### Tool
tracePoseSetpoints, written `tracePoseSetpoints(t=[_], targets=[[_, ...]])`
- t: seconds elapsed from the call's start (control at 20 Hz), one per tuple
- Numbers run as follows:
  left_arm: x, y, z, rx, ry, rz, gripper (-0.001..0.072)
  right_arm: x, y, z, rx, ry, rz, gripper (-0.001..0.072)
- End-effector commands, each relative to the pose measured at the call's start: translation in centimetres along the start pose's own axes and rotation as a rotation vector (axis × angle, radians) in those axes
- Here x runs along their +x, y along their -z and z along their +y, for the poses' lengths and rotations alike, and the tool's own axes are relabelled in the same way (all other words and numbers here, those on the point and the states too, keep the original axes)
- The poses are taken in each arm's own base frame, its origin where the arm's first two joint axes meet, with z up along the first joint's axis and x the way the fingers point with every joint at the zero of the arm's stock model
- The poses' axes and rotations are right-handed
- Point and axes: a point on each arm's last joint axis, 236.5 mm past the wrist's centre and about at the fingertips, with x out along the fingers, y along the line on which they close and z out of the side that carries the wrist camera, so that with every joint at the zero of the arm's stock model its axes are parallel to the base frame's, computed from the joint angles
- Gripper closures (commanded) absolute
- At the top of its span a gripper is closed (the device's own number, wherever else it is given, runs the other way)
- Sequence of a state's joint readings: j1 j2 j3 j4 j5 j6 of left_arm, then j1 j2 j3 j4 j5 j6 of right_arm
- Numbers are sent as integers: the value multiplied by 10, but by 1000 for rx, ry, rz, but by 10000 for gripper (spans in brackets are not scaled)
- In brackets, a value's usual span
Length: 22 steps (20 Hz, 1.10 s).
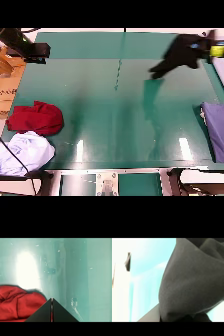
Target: Fold the shirts.
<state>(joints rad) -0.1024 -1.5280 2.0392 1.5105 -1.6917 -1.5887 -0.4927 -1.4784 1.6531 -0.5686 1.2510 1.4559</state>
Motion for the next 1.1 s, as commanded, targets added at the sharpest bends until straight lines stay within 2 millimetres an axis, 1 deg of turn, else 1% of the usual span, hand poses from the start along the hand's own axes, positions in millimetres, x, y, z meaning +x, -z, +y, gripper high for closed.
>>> tracePoseSetpoints(t=[0.0,0.1,0.2,0.25,0.4,0.5,0.55,0.7,0.9,1.0,1.05], targets=[[0,1,0,0,-1,5,682,-82,-50,-56,88,97,-179,693],[0,1,0,0,-1,3,682,-120,-67,-94,116,158,-264,692],[0,1,0,0,-1,3,682,-154,-76,-127,167,206,-328,692],[0,1,0,0,-1,3,682,-166,-77,-140,174,222,-343,693],[0,0,0,0,-1,0,682,-181,-73,-160,190,258,-340,692],[1,0,0,-1,-1,0,682,-188,-65,-168,204,283,-320,692],[1,0,0,-1,-1,1,682,-194,-58,-175,238,300,-307,693],[1,0,0,0,-1,2,682,-218,-35,-195,348,355,-269,693],[1,0,0,4,0,2,682,-263,-3,-212,432,514,-261,693],[1,1,0,18,1,6,683,-290,9,-217,465,619,-285,693],[1,2,0,19,1,10,682,-299,16,-219,482,658,-288,693]])
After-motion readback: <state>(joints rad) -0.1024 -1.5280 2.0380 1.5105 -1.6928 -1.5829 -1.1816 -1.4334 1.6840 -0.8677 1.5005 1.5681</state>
